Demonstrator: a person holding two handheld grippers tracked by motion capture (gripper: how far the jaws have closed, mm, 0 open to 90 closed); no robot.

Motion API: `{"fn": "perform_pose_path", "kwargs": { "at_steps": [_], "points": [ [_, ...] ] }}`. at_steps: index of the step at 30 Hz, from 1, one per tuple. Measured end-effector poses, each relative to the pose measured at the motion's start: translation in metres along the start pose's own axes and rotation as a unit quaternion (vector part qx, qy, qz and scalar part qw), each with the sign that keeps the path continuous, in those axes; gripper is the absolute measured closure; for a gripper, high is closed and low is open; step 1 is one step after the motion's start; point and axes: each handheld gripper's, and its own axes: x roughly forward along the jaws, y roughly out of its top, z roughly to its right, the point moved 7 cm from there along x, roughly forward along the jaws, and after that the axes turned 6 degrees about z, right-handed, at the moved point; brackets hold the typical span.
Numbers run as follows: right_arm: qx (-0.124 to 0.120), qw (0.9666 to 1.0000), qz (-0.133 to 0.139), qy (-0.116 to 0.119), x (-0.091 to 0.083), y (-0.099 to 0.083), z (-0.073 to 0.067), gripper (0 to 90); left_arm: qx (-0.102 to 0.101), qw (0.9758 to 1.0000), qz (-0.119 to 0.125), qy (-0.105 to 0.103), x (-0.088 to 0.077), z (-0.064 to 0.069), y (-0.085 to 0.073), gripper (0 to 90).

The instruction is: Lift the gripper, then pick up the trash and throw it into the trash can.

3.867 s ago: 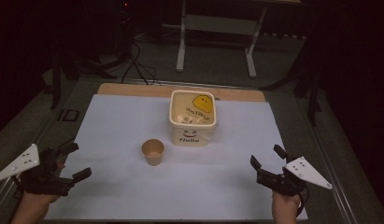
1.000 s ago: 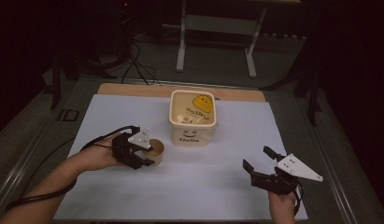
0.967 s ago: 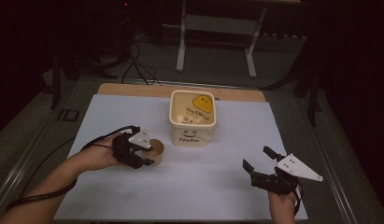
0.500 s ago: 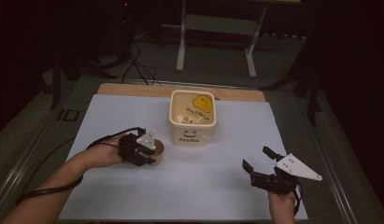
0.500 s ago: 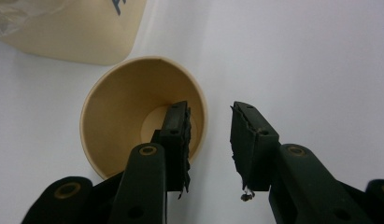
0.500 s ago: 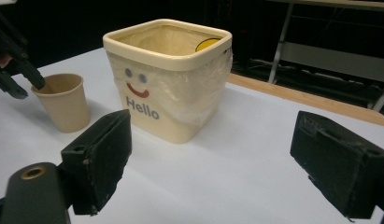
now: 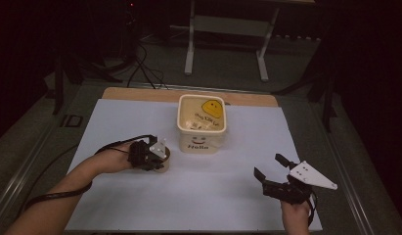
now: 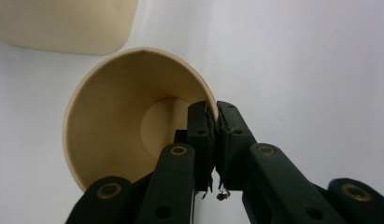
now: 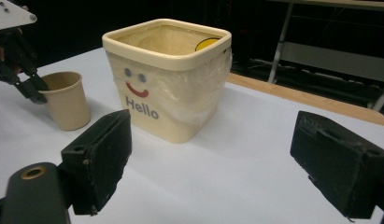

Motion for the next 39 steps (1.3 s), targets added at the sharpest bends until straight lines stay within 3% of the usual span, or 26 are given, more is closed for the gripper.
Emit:
{"fn": "perform_pose_path", "kwargs": {
  "at_steps": [7,11,16,23,25,31,39],
  "points": [
    [0.0,1.0,0.001,0.0,0.0,0.0,0.0,12.7,0.013,0.9999,0.003,-0.001,-0.009,0.002,0.002,87.9],
    [0.0,1.0,0.0,0.0,0.0,0.0,0.0,12.7,0.007,0.9999,0.01,-0.007,-0.015,0.005,0.003,88.3],
    [0.001,1.0,0.0,-0.001,0.0,0.0,0.0,12.7,0.013,0.9997,0.013,-0.017,-0.031,0.009,0.005,88.7],
    [0.002,1.0,0.0,-0.001,0.001,0.0,0.0,12.7,0.024,0.999,0.032,-0.019,-0.055,0.012,0.013,88.8],
    [0.001,1.0,-0.001,0.0,0.001,0.0,0.0,12.7,0.021,0.9985,0.041,-0.029,-0.063,0.014,0.015,88.8],
    [0.002,1.0,-0.001,-0.001,0.001,-0.001,0.0,12.7,0.027,0.9984,0.044,-0.021,-0.076,0.016,0.022,88.8],
    [0.002,1.0,-0.002,0.001,0.002,-0.001,0.0,12.7,0.027,0.9976,0.051,-0.038,-0.09,0.02,0.036,88.8]
  ]
}}
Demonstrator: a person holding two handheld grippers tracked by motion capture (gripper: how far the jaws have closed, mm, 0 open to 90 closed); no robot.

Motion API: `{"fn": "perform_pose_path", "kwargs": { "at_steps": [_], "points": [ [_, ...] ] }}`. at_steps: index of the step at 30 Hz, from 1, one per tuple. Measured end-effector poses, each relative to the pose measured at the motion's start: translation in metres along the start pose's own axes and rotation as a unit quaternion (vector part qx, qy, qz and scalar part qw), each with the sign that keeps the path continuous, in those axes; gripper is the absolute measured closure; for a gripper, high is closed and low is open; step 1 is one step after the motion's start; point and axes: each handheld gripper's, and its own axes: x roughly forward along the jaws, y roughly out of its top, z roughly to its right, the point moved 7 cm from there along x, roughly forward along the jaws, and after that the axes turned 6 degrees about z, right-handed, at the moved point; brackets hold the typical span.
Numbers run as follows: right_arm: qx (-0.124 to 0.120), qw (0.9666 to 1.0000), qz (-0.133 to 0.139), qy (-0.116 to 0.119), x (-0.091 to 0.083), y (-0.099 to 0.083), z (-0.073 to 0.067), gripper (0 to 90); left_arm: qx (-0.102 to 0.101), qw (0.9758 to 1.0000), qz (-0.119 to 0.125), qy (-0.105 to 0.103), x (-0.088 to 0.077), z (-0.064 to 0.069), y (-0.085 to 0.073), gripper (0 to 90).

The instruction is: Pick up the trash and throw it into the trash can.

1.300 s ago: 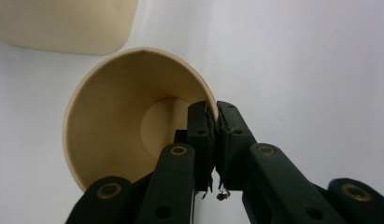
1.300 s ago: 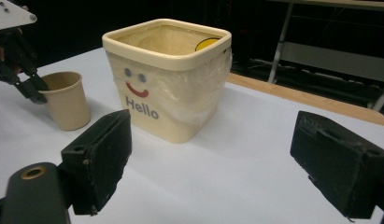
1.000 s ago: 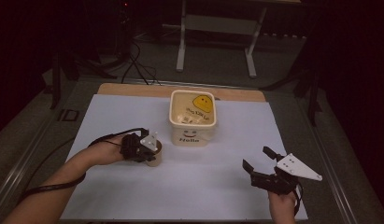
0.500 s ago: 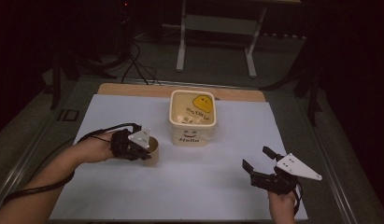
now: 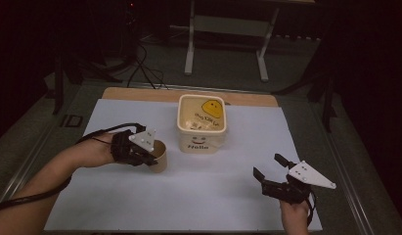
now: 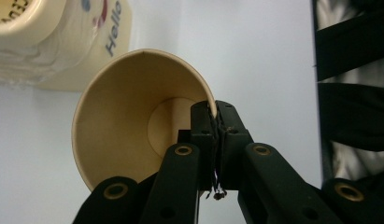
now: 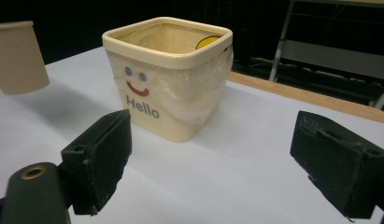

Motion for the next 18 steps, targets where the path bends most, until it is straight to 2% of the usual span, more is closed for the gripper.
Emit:
{"fn": "perform_pose_path", "kwargs": {
  "at_steps": [9,13,18],
  "points": [
    [0.001,1.0,-0.001,0.0,0.0,0.0,0.0,12.7,0.005,0.9998,0.018,0.002,-0.017,-0.003,0.021,88.8],
    [0.0,1.0,0.0,0.0,0.0,0.0,0.0,12.8,0.007,0.9994,0.035,0.005,-0.028,-0.008,0.034,88.8],
    [0.0,1.0,-0.001,0.001,0.0,-0.001,0.0,12.8,0.01,0.9991,0.039,0.009,-0.036,-0.016,0.046,88.7]
  ]
}}
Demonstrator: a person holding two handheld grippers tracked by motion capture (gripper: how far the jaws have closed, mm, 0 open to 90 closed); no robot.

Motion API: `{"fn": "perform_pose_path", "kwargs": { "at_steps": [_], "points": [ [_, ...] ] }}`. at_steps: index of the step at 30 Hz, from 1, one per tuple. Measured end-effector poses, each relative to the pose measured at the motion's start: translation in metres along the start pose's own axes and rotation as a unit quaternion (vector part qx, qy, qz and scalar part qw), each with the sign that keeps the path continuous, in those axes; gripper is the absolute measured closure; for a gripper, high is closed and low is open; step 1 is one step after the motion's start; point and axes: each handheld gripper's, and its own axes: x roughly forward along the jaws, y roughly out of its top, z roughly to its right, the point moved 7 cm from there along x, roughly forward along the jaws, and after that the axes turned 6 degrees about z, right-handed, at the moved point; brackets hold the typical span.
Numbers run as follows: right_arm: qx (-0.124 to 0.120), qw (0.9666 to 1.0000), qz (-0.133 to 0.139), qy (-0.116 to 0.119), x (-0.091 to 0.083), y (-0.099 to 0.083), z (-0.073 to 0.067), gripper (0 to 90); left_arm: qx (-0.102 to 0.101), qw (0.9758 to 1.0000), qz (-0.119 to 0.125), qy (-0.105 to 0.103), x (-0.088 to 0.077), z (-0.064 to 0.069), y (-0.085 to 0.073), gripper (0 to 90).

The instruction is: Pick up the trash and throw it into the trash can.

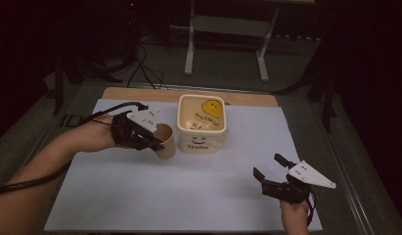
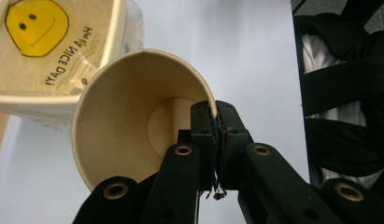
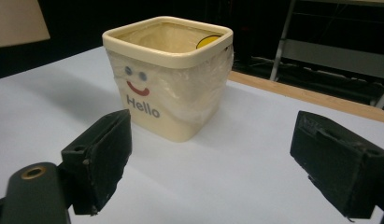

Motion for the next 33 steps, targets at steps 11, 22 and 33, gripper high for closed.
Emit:
{"fn": "perform_pose_path", "kwargs": {
  "at_steps": [11,22,33],
  "points": [
    [-0.001,1.0,0.002,0.002,0.0,0.0,0.001,12.8,0.024,0.9997,-0.009,0.003,-0.006,-0.012,0.026,88.7],
    [-0.001,1.0,0.004,0.002,-0.001,0.001,0.0,12.8,0.036,0.9992,-0.017,0.006,-0.006,-0.026,0.047,88.7],
    [-0.004,1.0,0.003,0.003,-0.001,0.0,0.0,12.8,0.05,0.9984,-0.025,0.002,-0.005,-0.037,0.068,88.6]
  ]
}}
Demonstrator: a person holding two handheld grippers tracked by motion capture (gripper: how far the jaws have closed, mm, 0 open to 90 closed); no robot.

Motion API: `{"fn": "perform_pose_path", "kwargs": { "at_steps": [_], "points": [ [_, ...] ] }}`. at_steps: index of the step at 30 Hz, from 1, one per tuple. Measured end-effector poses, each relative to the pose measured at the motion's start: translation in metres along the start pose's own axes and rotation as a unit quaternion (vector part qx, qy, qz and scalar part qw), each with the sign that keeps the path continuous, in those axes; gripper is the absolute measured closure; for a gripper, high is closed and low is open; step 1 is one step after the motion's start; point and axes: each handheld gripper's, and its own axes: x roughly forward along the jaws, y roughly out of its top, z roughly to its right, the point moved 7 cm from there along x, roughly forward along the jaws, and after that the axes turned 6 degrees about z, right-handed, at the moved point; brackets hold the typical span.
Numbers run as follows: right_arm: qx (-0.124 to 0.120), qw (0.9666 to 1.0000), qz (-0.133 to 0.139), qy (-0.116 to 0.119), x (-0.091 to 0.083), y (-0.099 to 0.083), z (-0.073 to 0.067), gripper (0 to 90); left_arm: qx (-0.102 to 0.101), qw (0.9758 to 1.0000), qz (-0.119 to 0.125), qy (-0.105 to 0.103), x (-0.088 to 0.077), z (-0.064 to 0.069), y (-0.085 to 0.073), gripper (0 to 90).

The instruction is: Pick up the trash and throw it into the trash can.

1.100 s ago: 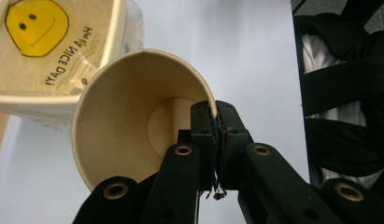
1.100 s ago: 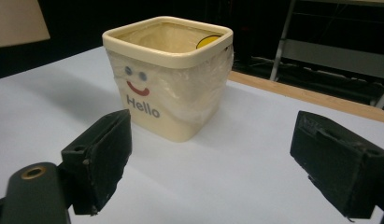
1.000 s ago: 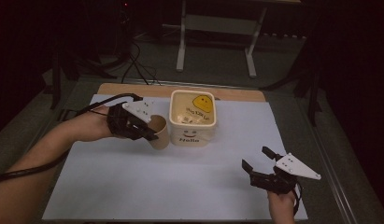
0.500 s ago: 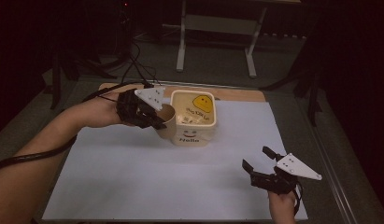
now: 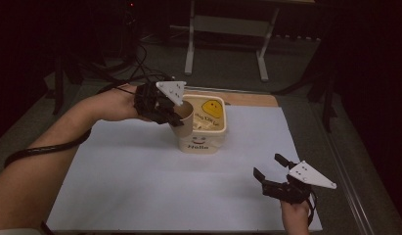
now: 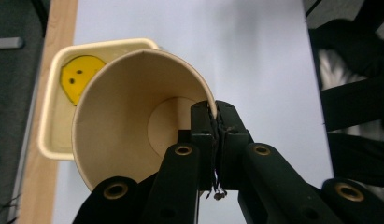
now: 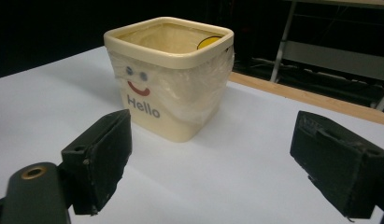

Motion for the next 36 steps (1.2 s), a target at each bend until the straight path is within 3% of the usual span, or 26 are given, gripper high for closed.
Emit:
{"fn": "perform_pose_path", "kwargs": {
  "at_steps": [16,23,30,36],
  "points": [
    [-0.001,1.0,-0.003,0.001,0.001,-0.001,-0.001,12.8,0.014,0.9997,-0.017,0.005,0.007,-0.024,0.022,88.7],
    [-0.001,1.0,-0.002,0.001,0.0,-0.001,-0.001,12.8,0.008,0.9996,-0.026,0.006,0.014,-0.035,0.026,88.6],
    [-0.002,1.0,-0.004,0.005,0.001,-0.002,-0.002,12.8,-0.004,0.9993,-0.034,0.015,0.023,-0.052,0.028,88.4],
    [-0.002,1.0,-0.004,0.006,0.001,-0.002,-0.002,12.8,-0.001,0.999,-0.031,0.033,0.026,-0.069,0.034,88.2]
  ]
}}
